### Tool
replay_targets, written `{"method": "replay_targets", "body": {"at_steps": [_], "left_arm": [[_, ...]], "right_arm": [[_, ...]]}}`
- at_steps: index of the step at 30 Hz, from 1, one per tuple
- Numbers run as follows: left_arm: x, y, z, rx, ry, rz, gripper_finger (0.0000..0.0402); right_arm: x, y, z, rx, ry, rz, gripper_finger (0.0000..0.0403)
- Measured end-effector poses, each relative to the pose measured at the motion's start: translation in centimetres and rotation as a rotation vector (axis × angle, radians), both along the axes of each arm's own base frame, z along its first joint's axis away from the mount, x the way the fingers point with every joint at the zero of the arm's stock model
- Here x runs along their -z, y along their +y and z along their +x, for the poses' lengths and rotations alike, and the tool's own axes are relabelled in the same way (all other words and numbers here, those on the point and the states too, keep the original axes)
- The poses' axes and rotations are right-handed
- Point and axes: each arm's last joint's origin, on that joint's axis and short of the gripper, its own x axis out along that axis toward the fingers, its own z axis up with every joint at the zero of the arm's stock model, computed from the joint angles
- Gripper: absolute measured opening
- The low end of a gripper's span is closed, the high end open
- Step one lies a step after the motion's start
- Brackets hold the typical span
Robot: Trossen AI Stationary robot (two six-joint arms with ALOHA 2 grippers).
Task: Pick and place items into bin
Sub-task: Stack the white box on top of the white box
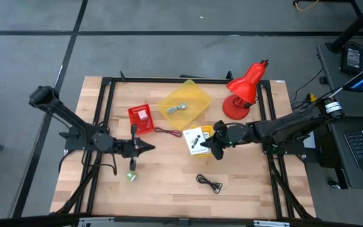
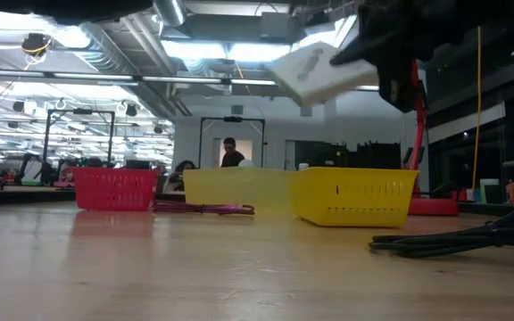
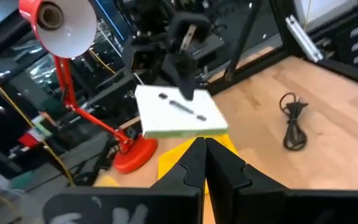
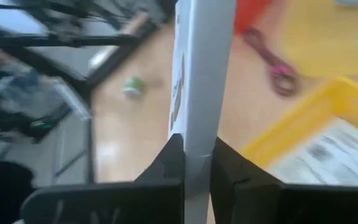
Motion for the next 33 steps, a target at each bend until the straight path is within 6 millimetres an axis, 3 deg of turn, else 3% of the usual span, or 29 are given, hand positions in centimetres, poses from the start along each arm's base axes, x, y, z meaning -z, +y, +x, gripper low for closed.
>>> {"method": "replay_targets", "body": {"at_steps": [8, 20, 33], "left_arm": [[0.5, 0.3, -0.7, 0.029, 0.03, -0.074, 0.0003], [0.6, 0.7, -0.5, -0.002, 0.036, -0.102, 0.0003], [0.7, 1.0, -0.4, -0.02, 0.043, -0.109, 0.0003]], "right_arm": [[-0.9, -0.5, -0.4, 0.197, 0.218, -0.014, 0.0022], [1.6, 0.0, 0.1, 0.263, 0.355, 0.241, 0.0022], [3.1, -0.6, 1.0, 0.328, 0.415, 0.325, 0.0022]]}}
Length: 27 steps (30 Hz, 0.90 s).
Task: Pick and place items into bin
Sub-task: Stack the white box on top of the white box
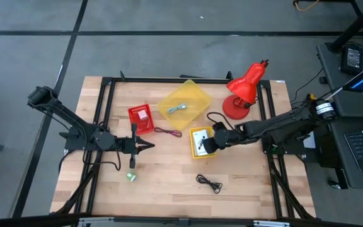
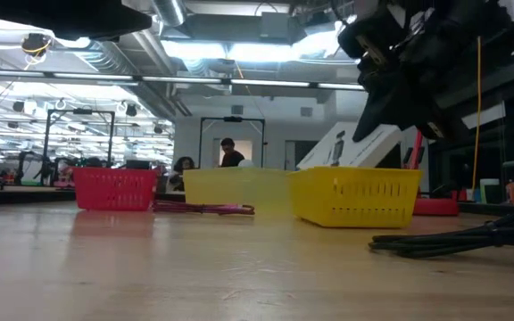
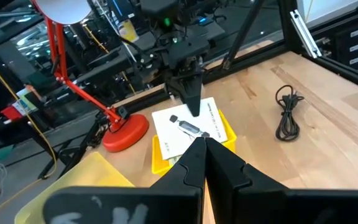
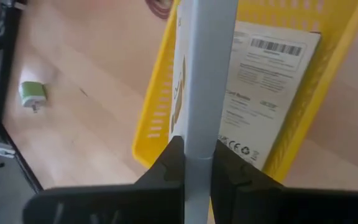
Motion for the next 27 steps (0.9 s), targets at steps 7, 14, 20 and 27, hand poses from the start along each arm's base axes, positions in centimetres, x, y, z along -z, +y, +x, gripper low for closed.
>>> {"method": "replay_targets", "body": {"at_steps": [7, 14, 20, 27], "left_arm": [[0.0, 0.0, 0.0, 0.0, 0.0, 0.0, 0.0003], [0.0, 0.0, 0.0, 0.0, 0.002, 0.001, 0.0003], [0.1, 0.0, 0.0, 0.0, 0.006, 0.004, 0.0003], [0.1, 0.0, 0.0, 0.0, 0.006, 0.003, 0.0003]], "right_arm": [[1.0, -0.9, 0.7, -0.005, 0.04, 0.04, 0.0022], [1.2, -1.5, 1.2, -0.052, 0.018, -0.01, 0.0051], [1.3, -1.6, 1.1, -0.099, 0.033, -0.054, 0.0075], [1.4, -1.6, 1.0, -0.157, 0.05, -0.102, 0.0075]]}}
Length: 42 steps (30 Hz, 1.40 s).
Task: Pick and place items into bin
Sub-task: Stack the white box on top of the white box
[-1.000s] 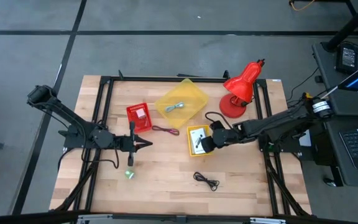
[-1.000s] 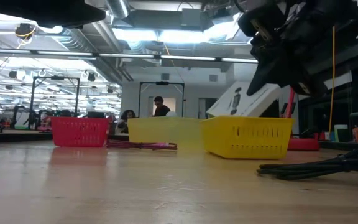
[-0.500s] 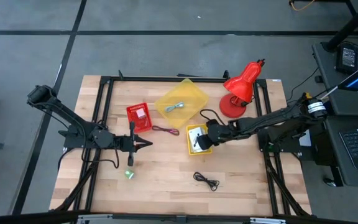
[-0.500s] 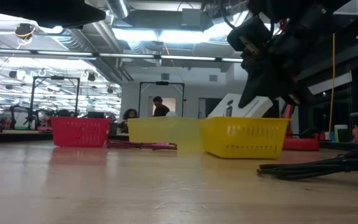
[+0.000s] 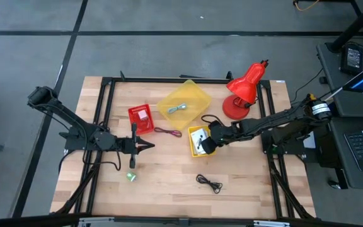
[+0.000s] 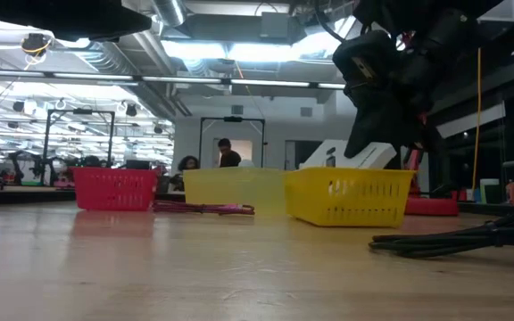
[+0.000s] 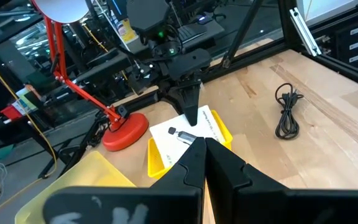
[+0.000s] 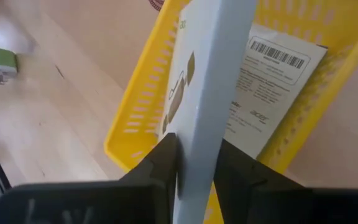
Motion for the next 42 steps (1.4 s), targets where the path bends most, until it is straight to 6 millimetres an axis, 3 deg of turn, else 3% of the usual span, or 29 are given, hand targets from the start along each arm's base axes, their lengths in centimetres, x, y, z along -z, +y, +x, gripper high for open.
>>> {"method": "replay_targets", "body": {"at_steps": [23, 29, 42], "left_arm": [[0.0, 0.0, 0.0, 0.0, 0.0, 0.0, 0.0003], [0.0, 0.0, 0.0, 0.0, 0.002, 0.001, 0.0003], [0.1, 0.0, 0.0, 0.0, 0.007, 0.003, 0.0003]], "right_arm": [[0.1, -0.2, -0.1, -0.042, 0.014, -0.126, 0.0174], [1.1, -0.3, 0.2, -0.078, 0.051, -0.182, 0.0191], [1.0, -0.5, 0.2, -0.104, 0.059, -0.254, 0.019]]}}
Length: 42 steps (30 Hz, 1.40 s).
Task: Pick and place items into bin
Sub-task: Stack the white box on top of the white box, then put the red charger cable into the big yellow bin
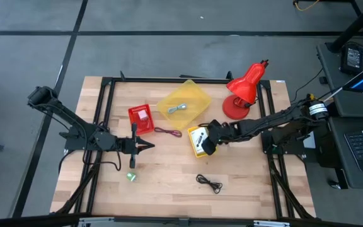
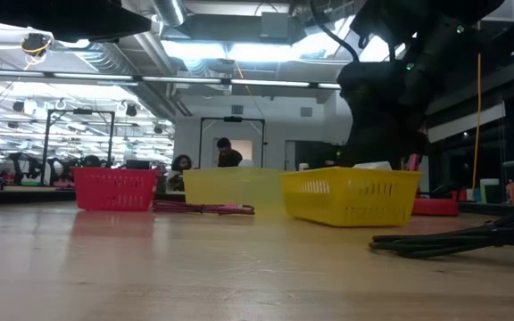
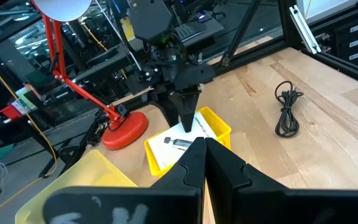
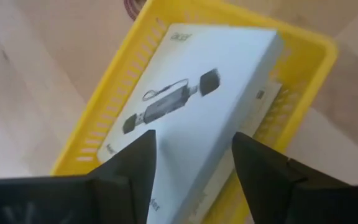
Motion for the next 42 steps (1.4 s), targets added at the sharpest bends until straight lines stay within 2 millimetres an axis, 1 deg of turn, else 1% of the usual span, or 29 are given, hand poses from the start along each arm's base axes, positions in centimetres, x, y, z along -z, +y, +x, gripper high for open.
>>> {"method": "replay_targets", "body": {"at_steps": [3, 10, 16, 20, 24, 31, 33, 37, 40, 42], "left_arm": [[0.0, 0.0, 0.0, 0.0, 0.0, 0.0, 0.0003], [0.0, 0.0, 0.0, 0.0, 0.001, 0.001, 0.0003], [0.1, 0.0, 0.0, 0.0, 0.008, 0.0, 0.0003], [0.1, 0.0, 0.0, -0.002, 0.007, -0.022, 0.0003], [0.3, 0.0, -0.1, -0.008, 0.027, -0.048, 0.0003], [0.8, -0.1, -0.1, 0.031, 0.072, -0.111, 0.0003], [0.8, -0.2, -0.1, 0.047, 0.073, -0.14, 0.0003], [0.8, -0.2, -0.1, 0.045, 0.073, -0.18, 0.0003], [0.8, -0.2, 0.1, 0.034, 0.079, -0.178, 0.0003], [0.4, -0.2, 0.6, 0.023, 0.076, -0.184, 0.0003]], "right_arm": [[-0.5, 0.0, 0.2, -0.016, 0.01, -0.055, 0.0181], [-3.0, 0.4, 0.9, -0.043, 0.057, -0.17, 0.0158], [-3.2, 0.9, 0.7, -0.017, 0.065, -0.193, 0.015], [-3.4, 1.9, 0.6, -0.024, 0.037, -0.243, 0.0141], [-3.8, 3.8, 0.4, -0.08, -0.004, -0.326, 0.0108], [-4.8, 6.9, -0.2, -0.165, -0.109, -0.415, 0.0018], [-4.7, 7.7, -0.3, -0.195, -0.157, -0.438, 0.0005], [-3.8, 9.0, -0.7, -0.255, -0.266, -0.437, 0.0008], [-2.7, 9.5, -1.1, -0.292, -0.36, -0.446, 0.0002], [-2.3, 9.6, -1.3, -0.314, -0.438, -0.461, 0.0002]]}}
